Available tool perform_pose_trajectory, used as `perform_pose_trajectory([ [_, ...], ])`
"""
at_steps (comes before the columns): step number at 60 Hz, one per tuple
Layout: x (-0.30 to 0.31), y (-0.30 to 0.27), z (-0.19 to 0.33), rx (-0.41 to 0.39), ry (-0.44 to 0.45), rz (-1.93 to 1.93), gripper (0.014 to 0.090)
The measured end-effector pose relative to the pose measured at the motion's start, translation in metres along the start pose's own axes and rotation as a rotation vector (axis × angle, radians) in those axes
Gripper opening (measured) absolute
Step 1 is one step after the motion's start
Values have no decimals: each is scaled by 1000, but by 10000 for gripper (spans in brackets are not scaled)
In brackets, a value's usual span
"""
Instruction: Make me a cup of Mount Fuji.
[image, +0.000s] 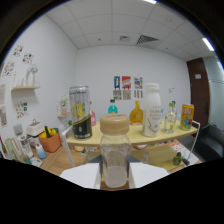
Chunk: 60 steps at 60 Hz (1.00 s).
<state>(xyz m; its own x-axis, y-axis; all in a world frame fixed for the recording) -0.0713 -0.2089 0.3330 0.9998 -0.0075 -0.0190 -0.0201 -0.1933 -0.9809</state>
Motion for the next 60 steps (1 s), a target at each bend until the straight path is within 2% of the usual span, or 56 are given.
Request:
perform_pose_trajectory([
  [14,-16,136,3,-129,-21,92,371],
  [25,-20,200,18,-193,-53,357,371],
  [49,1,196,35,-153,-153,1361,370],
  [60,7,186,37,-140,-210,1688,369],
])
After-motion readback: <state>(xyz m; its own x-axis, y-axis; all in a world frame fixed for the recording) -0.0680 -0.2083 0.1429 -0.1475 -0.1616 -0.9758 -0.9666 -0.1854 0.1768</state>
